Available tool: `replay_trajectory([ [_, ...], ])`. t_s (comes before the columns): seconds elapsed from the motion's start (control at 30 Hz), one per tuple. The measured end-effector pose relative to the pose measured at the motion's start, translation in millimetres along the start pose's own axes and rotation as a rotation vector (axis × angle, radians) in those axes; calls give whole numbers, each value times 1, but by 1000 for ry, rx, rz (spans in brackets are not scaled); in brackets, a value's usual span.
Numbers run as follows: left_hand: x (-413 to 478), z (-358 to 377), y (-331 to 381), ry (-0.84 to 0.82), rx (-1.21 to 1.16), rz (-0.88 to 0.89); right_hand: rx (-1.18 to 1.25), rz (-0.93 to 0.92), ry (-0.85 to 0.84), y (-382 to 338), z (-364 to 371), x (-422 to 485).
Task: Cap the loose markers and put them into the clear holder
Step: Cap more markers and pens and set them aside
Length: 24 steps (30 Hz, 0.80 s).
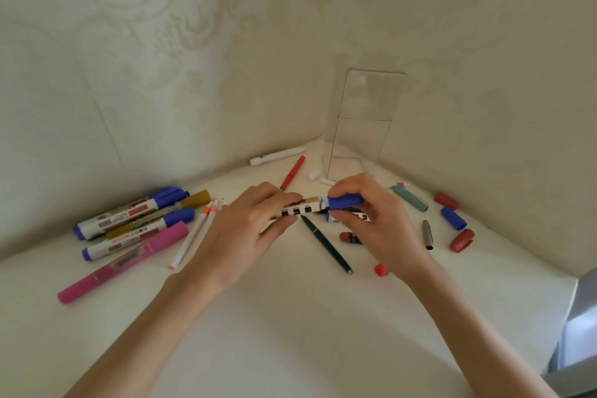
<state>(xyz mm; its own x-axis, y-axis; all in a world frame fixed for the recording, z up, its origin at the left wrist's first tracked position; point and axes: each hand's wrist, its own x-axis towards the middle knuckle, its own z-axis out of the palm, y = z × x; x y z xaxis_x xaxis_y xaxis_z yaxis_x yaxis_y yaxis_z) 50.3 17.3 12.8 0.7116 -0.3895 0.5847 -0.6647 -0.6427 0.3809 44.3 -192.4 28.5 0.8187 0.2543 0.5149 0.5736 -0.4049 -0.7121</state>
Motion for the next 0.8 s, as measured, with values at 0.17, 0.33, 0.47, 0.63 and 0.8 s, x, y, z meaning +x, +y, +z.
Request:
replay_trajectory([
  [0.17, -7, -4, 2, -107, -155, -80, 312, 235, 0, -3, -1, 2],
  [0.33, -3, -7, 19, -63, -316, -208, 515, 263, 114, -8, 7, 5],
  [0.47, -3, -6, 32, -74, -542, -332, 564, 239, 119, -15, 16, 7],
  [0.63, -6, -3, 46, -16, -793, -481, 714, 310, 160, -24, 28, 8],
  [0.8, -8, 4, 60, 67, -1010, -709, 742, 366, 208, -26, 37, 8],
])
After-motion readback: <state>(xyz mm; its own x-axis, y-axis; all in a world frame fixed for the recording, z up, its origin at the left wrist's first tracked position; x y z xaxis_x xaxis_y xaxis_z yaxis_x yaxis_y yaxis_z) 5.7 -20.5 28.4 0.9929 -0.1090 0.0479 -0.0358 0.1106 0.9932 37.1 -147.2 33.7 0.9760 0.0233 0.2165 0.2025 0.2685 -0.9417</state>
